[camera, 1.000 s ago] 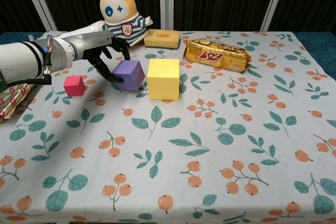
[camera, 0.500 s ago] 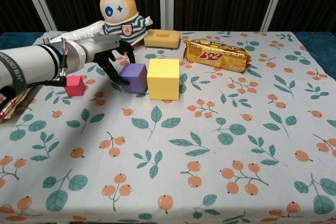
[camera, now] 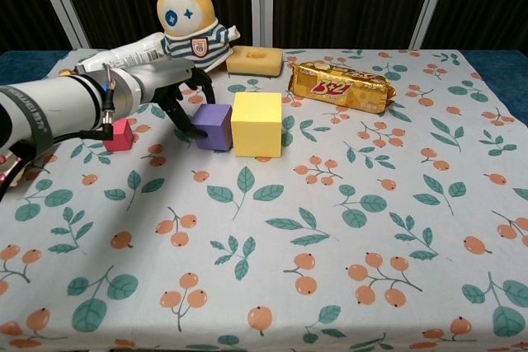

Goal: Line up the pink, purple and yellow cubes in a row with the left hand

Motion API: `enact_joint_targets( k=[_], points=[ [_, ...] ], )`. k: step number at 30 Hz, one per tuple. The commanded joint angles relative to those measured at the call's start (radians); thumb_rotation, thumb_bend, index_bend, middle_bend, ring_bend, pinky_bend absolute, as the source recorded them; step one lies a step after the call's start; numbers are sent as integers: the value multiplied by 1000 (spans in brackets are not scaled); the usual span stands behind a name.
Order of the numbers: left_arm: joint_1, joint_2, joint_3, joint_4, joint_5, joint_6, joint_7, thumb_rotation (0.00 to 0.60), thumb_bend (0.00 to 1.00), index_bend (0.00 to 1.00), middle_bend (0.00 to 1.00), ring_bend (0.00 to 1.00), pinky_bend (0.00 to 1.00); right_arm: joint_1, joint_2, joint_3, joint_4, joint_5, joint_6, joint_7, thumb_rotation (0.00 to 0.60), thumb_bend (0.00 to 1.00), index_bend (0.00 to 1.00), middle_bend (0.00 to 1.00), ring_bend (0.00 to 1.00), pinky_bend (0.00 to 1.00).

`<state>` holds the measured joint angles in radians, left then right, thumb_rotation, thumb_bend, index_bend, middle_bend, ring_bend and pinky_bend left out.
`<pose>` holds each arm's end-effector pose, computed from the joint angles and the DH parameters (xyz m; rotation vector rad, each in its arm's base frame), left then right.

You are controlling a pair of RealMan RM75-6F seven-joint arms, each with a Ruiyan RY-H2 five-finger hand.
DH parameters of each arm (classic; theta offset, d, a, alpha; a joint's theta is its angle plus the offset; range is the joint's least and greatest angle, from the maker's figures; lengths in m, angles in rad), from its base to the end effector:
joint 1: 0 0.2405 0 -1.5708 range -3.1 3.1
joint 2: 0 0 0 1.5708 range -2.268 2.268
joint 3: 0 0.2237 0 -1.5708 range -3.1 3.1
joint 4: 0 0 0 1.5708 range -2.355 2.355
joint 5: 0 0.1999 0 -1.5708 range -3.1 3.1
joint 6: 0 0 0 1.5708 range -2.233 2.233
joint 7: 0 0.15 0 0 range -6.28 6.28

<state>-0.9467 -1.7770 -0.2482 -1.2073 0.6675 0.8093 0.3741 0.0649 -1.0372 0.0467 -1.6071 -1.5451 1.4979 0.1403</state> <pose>-0.1045 0.3631 -0.0678 -1.7460 -1.2855 -0.8110 -0.2819 -0.1779 0.1770 1.3849 -0.9310 0.9627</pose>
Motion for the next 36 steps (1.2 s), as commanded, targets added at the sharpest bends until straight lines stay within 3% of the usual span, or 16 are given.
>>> enact_joint_targets(
  k=[1,13,18,22,29,36],
  points=[
    [-1,-3,0,1,-8,2,6,600,251,449,181,141,216,-1,0,0,0,-1,1,-1,600,163,35,202,132,226],
    [8,12,6,-24,0,7,12,600,197,282,141,130,216,-2,0,5,-3,1,9,-5,600,163,35,203,128,226],
    [37,51,28,-57,83,72,8,600,195,250,137,125,216,-2,0,6,-1,-3,12,-1,600,164,35,203,126,226],
    [51,36,40,2,144,103,-6,600,196,250,136,120,213,0,-3,5,1,-7,11,1,600,164,35,203,126,226],
    [49,-25,32,134,170,68,-38,600,192,248,135,119,212,-3,1,6,-3,-6,16,-2,600,164,35,203,126,226],
    [45,-56,-7,159,164,30,-85,600,186,248,135,119,212,-2,3,6,-7,-2,11,-8,600,164,35,203,126,226]
  ],
)
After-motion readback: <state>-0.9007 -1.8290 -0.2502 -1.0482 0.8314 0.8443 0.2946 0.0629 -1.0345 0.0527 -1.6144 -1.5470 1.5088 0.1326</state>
